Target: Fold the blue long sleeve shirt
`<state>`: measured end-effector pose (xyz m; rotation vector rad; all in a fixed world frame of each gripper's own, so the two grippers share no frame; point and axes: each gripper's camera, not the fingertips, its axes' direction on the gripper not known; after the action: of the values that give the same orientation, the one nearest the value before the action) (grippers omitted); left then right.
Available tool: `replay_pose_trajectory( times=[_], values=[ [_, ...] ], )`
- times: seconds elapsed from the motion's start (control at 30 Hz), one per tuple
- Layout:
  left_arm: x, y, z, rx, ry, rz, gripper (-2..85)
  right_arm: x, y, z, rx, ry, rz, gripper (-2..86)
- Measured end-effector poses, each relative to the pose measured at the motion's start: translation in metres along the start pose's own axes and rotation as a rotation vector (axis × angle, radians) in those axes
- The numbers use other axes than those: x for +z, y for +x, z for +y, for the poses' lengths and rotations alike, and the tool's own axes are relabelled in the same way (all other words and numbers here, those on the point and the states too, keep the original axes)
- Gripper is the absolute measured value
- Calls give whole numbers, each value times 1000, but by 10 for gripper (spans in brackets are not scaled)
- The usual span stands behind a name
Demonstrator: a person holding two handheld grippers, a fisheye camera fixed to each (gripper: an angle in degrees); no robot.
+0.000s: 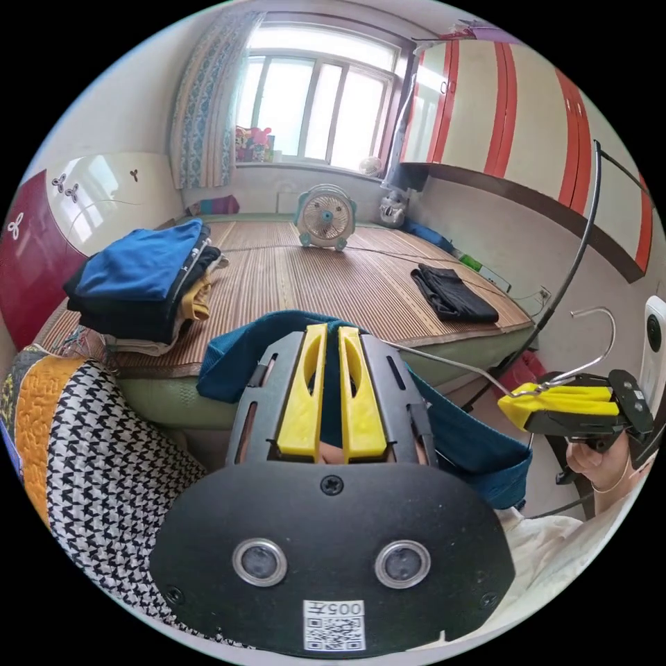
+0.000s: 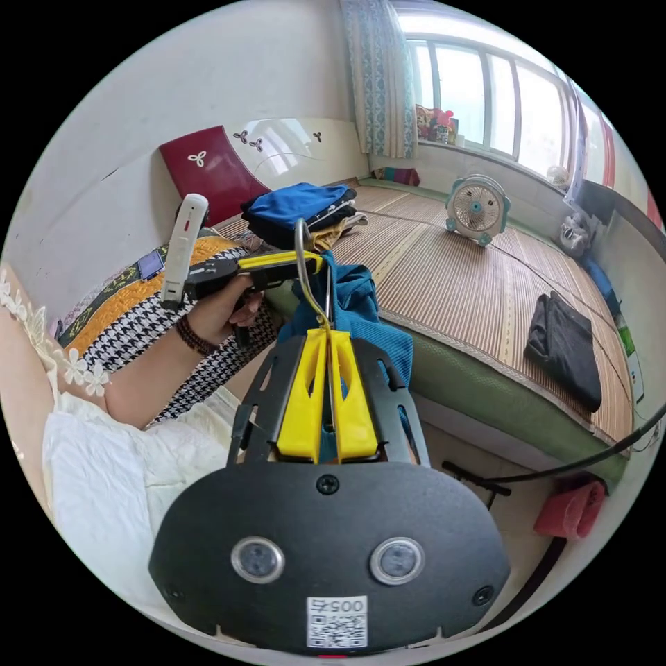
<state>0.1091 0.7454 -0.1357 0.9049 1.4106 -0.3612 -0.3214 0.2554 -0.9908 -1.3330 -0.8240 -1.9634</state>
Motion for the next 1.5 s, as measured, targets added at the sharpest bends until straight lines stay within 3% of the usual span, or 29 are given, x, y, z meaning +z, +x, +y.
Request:
replay_pose_trajectory(
  times=[0.33, 1.5],
  values=[
    [-17, -42, -7, -95, 38, -201, 38, -11, -24, 18, -220, 53, 7, -16],
    [21, -70, 29, -97, -134, -112, 44, 7, 17, 12, -67, 86, 14, -16]
  ],
)
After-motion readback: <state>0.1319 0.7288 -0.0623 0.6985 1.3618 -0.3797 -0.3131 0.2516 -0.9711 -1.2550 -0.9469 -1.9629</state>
